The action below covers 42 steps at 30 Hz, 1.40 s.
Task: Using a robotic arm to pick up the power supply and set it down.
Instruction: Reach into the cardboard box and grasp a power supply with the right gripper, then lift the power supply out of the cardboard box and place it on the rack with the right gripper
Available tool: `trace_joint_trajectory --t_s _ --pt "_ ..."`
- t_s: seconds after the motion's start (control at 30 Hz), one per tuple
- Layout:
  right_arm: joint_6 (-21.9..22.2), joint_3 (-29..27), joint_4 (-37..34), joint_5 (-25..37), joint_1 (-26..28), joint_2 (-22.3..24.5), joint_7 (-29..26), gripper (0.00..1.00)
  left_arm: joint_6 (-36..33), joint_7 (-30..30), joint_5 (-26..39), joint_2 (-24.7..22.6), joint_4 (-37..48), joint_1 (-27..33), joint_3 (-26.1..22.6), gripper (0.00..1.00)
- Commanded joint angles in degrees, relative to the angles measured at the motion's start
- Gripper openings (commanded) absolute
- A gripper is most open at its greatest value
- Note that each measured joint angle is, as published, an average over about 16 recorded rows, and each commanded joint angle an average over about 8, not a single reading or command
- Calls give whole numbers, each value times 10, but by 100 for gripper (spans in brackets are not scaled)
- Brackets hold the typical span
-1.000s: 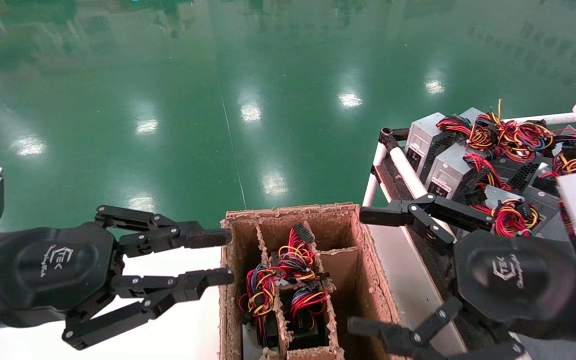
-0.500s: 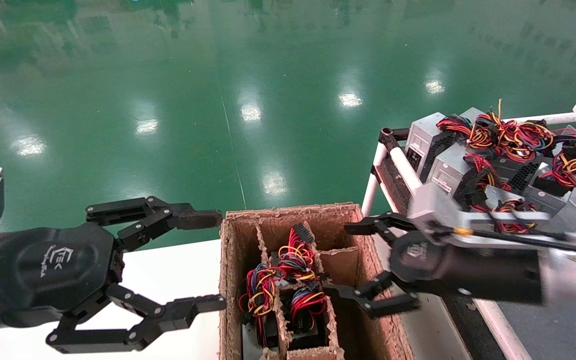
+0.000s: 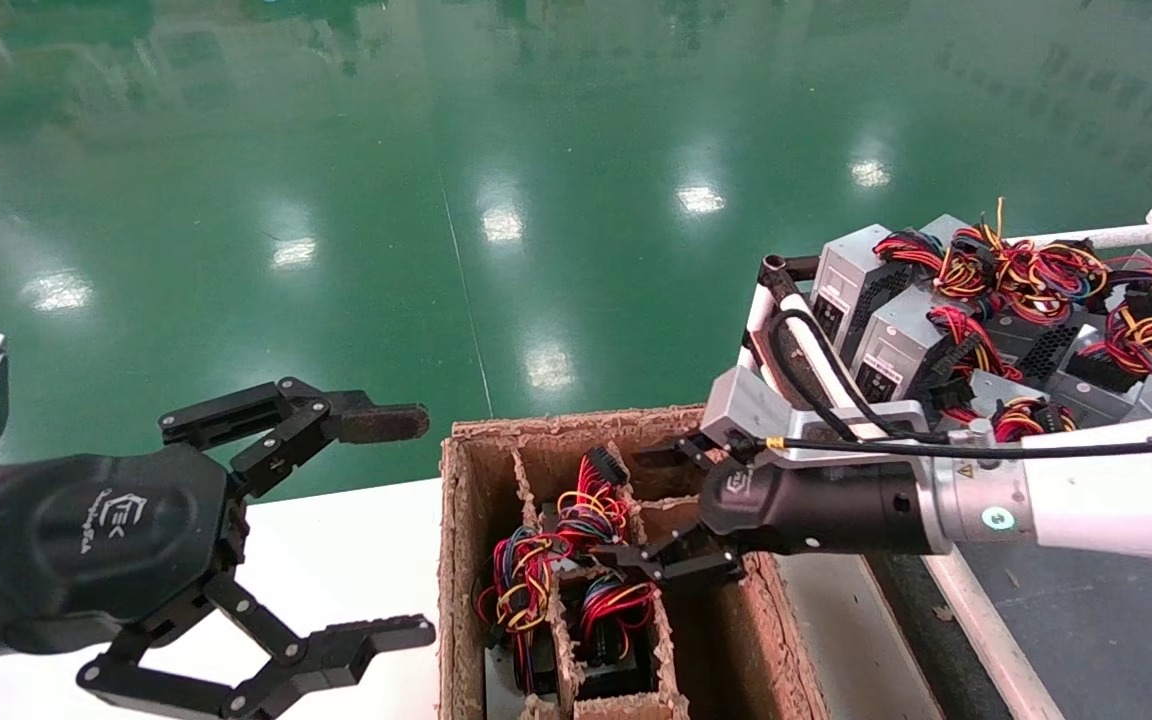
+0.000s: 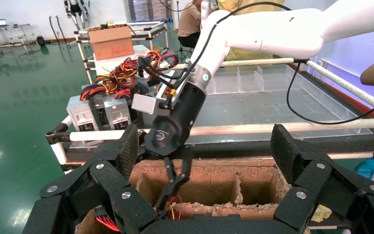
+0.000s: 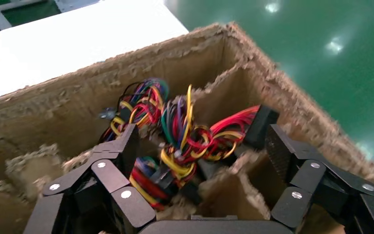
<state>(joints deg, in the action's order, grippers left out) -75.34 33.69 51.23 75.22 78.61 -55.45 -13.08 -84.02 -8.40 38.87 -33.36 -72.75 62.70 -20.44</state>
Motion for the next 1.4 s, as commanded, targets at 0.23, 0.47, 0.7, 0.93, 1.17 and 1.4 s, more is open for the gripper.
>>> trace_joint_trajectory --t_s 0.23,0.47,0.7,0.93,1.17,1.4 --pt "19 2 -13 11 -5 -15 30 0 0 0 0 0 0 0 0 100" --pt "29 4 -11 16 -11 -21 42 0 0 0 0 0 0 0 0 100" --pt "39 4 -8 19 -15 -27 47 0 0 0 0 0 0 0 0 100" --pt "37 5 -9 17 -17 -30 47 0 0 0 0 0 0 0 0 100" --pt "33 0 -13 8 -19 -26 49 0 0 0 0 0 0 0 0 100" --pt "32 -14 -16 -13 -21 -22 58 0 0 0 0 0 0 0 0 100"
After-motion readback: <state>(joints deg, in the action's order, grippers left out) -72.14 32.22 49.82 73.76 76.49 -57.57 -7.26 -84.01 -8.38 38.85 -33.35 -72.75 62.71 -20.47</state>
